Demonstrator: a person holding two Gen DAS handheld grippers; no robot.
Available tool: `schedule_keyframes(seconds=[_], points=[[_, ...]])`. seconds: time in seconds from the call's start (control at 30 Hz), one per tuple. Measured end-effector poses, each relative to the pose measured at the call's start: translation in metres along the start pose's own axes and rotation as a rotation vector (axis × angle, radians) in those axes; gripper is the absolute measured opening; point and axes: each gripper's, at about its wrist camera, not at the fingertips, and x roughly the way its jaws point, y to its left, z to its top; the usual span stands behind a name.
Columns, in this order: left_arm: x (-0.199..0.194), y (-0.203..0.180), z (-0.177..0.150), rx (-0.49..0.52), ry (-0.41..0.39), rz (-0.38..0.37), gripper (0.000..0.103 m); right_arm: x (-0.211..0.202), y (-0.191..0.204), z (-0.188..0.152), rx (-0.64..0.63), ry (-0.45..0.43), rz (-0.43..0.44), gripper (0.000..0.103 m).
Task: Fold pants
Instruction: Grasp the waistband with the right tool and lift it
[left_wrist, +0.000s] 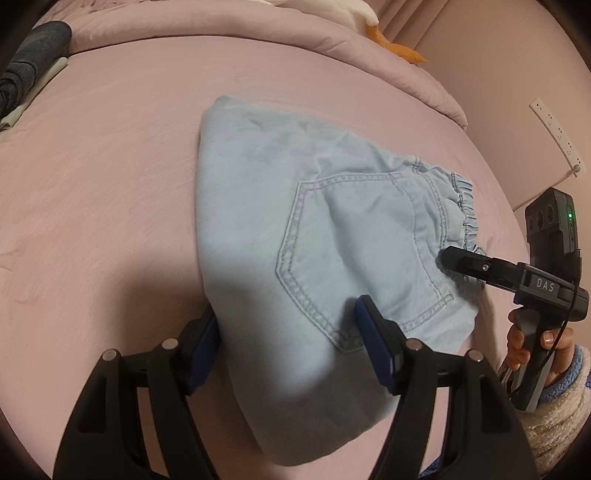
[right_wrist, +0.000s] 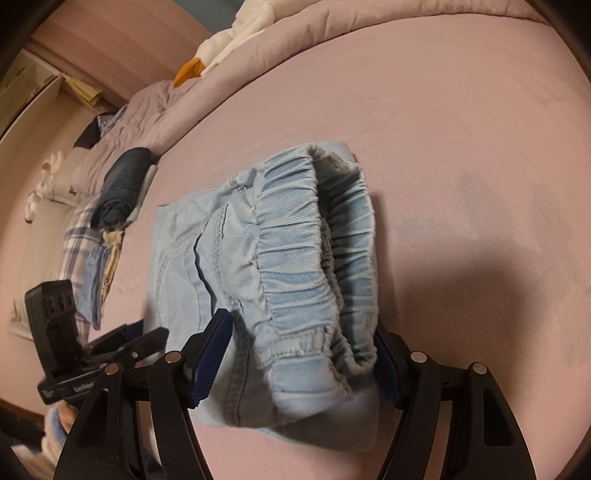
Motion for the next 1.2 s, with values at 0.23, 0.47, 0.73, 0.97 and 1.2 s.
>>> schedule_keyframes(seconds=[0.23, 0.47, 0.73, 0.97, 1.2], points=[[0.004, -0.003, 0.006, 0.01, 0.0, -0.005, 0.071, 0.003, 0.003, 0.002, -0.035, -0.002, -0.009, 0.074], [0.011, -0.006, 0.013, 0.021, -0.002, -0.009, 0.071, 0.006, 0.005, 0.008, -0.054, -0.003, -0.012, 0.074], [0.015, -0.008, 0.019, 0.025, -0.005, -0.015, 0.071, 0.011, 0.009, 0.012, -0.072, -0.012, -0.016, 0.074], [0.016, -0.009, 0.019, 0.024, -0.007, -0.013, 0.071, 0.013, 0.013, 0.012, -0.075, -0.024, -0.023, 0.074], [0.016, -0.016, 0.023, 0.03, -0.013, 0.003, 0.07, 0.011, 0.02, 0.009, -0.094, -0.05, -0.068, 0.067]])
